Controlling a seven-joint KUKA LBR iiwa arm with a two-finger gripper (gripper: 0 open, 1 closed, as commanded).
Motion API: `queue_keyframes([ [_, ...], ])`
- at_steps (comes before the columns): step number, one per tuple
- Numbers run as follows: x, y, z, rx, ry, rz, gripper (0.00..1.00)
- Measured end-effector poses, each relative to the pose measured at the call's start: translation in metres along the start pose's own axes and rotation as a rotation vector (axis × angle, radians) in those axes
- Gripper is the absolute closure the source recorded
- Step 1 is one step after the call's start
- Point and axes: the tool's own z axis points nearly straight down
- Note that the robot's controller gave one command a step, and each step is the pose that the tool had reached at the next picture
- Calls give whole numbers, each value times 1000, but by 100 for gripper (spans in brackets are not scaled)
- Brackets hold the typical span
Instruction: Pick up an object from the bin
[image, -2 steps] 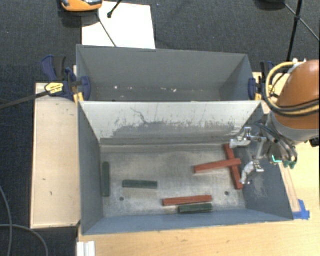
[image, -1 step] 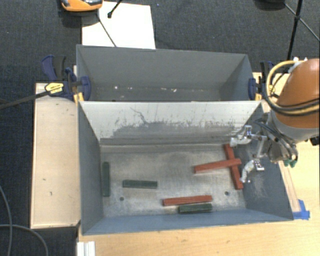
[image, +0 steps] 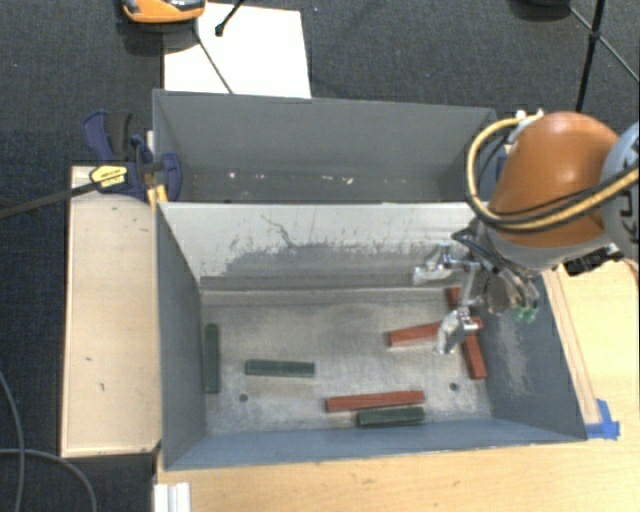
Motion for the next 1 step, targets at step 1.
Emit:
queue_keyframes([
  [1, -7, 5, 62, -4, -3, -17, 0],
])
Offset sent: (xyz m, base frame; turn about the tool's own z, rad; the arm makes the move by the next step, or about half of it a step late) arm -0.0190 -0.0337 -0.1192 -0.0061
